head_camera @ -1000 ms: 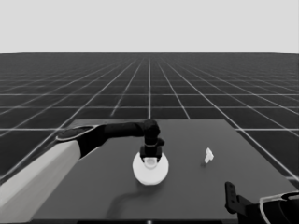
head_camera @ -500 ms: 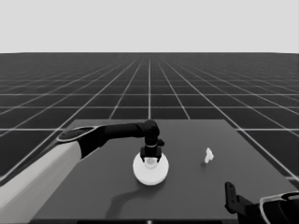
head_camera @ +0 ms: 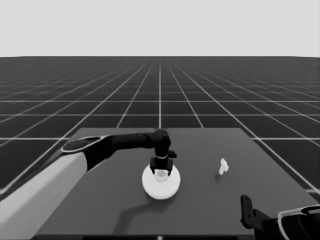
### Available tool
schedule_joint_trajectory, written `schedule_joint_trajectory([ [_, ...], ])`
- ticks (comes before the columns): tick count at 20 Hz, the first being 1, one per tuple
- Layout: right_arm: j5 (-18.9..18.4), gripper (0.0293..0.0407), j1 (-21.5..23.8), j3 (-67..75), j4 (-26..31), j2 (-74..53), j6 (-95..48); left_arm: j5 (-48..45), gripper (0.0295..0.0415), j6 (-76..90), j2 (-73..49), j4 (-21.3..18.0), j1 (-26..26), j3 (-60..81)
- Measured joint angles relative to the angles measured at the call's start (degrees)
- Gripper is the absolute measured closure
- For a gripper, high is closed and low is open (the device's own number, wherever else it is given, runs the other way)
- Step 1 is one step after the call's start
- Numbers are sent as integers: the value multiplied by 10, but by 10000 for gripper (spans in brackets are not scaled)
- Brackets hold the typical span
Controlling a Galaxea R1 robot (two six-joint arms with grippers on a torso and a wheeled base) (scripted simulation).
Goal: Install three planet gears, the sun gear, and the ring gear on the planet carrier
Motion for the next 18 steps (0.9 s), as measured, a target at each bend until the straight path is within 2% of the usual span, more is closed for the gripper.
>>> schedule_joint_trajectory([
  [18,0,315,0,0,0,0,0,0,362,90,0,0,3,0],
])
